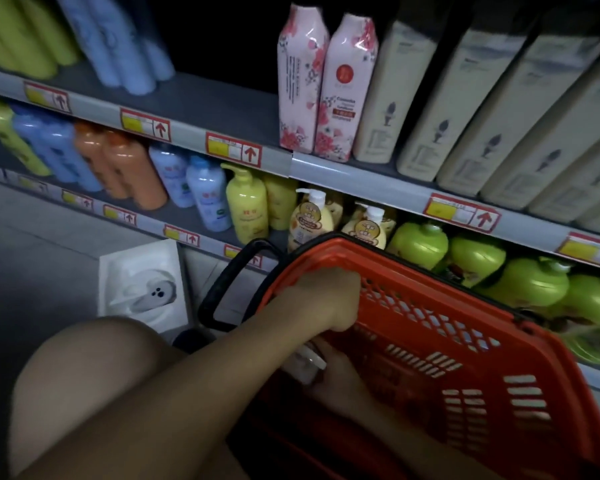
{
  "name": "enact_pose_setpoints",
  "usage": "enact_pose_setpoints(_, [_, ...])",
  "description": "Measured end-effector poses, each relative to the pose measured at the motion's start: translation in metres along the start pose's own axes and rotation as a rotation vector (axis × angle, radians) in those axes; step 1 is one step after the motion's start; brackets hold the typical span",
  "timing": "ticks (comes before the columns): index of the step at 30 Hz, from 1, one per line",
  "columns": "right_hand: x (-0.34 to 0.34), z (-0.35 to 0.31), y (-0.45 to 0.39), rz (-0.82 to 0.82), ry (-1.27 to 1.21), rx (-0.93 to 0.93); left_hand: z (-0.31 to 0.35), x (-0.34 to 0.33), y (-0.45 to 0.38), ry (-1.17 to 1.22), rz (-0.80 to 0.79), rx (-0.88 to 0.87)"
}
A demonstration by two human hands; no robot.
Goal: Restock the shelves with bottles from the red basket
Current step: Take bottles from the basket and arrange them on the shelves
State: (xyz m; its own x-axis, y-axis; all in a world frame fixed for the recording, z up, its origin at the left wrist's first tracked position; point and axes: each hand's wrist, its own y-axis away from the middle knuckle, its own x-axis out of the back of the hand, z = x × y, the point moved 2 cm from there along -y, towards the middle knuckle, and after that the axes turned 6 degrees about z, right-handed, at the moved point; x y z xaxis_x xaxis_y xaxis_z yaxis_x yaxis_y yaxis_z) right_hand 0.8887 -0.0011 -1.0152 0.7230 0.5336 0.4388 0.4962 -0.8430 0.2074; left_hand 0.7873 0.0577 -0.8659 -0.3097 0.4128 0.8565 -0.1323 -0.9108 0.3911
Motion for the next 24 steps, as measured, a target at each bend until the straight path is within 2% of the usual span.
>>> enact_pose_setpoints(4, [0.064, -0.003, 0.011, 0.088, -0.132, -0.16, -0.005, 0.018, 0.008, 0.072, 0.16, -0.003])
enact_pose_setpoints(7, [0.133, -0.038, 0.026, 0.184, -0.253, -0.221, -0.006, 0.028, 0.018, 0.166, 0.353, 0.013])
enact_pose_setpoints(10, [0.193, -0.08, 0.046, 0.347, -0.311, -0.161, 0.017, 0.032, 0.031, 0.511, 0.46, -0.116])
enact_pose_setpoints(13, [0.233, -0.124, 0.066, 0.502, -0.405, -0.104, 0.064, 0.033, 0.066, 0.826, 0.392, -0.342])
enact_pose_setpoints(15, [0.254, -0.15, 0.08, 0.553, -0.437, -0.052, 0.089, 0.027, 0.084, 0.87, 0.379, -0.434])
enact_pose_setpoints(17, [0.267, -0.177, 0.092, 0.632, -0.436, -0.017, 0.113, 0.021, 0.089, 0.832, 0.405, -0.448])
enact_pose_setpoints(19, [0.272, -0.199, 0.102, 0.724, -0.422, 0.004, 0.141, 0.024, 0.091, 0.778, 0.558, -0.408])
enact_pose_setpoints(21, [0.274, -0.222, 0.114, 0.797, -0.348, 0.022, 0.16, 0.038, 0.088, 0.827, 0.715, -0.347])
enact_pose_setpoints(22, [0.277, -0.233, 0.122, 0.804, -0.305, 0.054, 0.165, 0.048, 0.084, 0.914, 0.709, -0.321])
enact_pose_setpoints(24, [0.289, -0.255, 0.139, 0.783, -0.257, 0.164, 0.167, 0.071, 0.074, 1.168, 0.596, -0.315])
